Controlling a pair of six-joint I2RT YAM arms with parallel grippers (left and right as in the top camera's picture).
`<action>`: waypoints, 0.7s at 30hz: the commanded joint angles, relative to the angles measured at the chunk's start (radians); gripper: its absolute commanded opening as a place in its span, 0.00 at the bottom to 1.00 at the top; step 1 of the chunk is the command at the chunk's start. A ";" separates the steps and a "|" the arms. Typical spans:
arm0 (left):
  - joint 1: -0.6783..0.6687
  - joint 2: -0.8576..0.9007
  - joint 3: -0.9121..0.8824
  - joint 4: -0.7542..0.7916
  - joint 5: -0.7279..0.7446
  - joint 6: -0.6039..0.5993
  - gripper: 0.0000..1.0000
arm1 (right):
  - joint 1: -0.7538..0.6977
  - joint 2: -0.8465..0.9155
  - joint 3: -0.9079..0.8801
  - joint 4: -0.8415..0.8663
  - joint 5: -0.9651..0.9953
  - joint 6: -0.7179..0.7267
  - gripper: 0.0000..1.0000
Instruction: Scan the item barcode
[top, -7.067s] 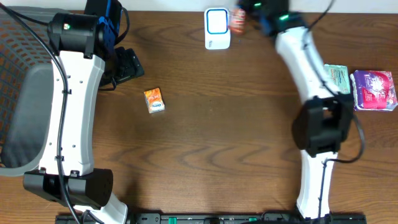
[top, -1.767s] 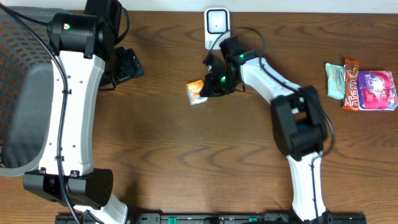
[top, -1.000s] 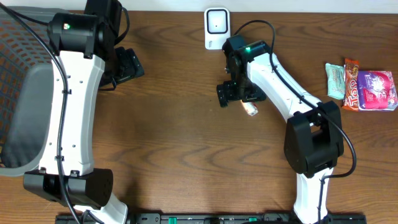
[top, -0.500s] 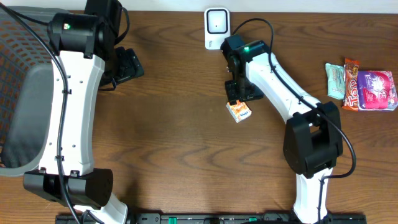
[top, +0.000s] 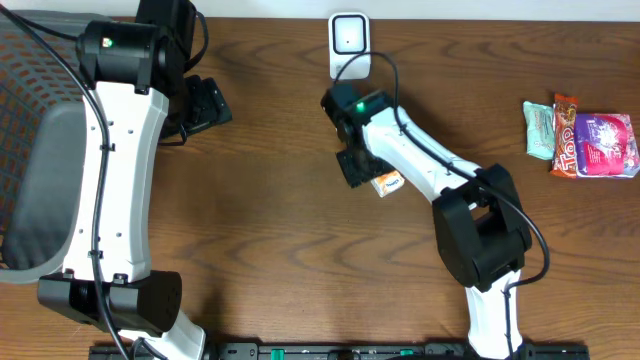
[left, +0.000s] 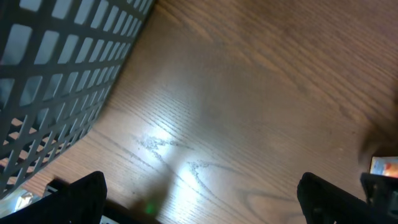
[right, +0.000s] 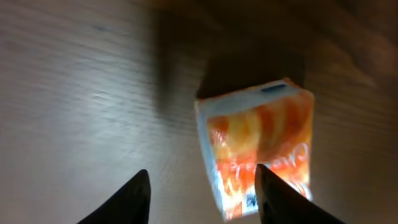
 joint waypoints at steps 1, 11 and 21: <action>0.000 -0.002 0.004 -0.053 -0.006 -0.001 0.98 | 0.000 0.016 -0.063 0.019 0.124 0.039 0.42; 0.000 -0.002 0.004 -0.053 -0.006 -0.001 0.98 | -0.029 0.016 -0.098 0.080 -0.061 0.042 0.01; 0.000 -0.002 0.004 -0.053 -0.006 -0.001 0.98 | -0.278 0.016 -0.019 0.040 -1.198 -0.336 0.01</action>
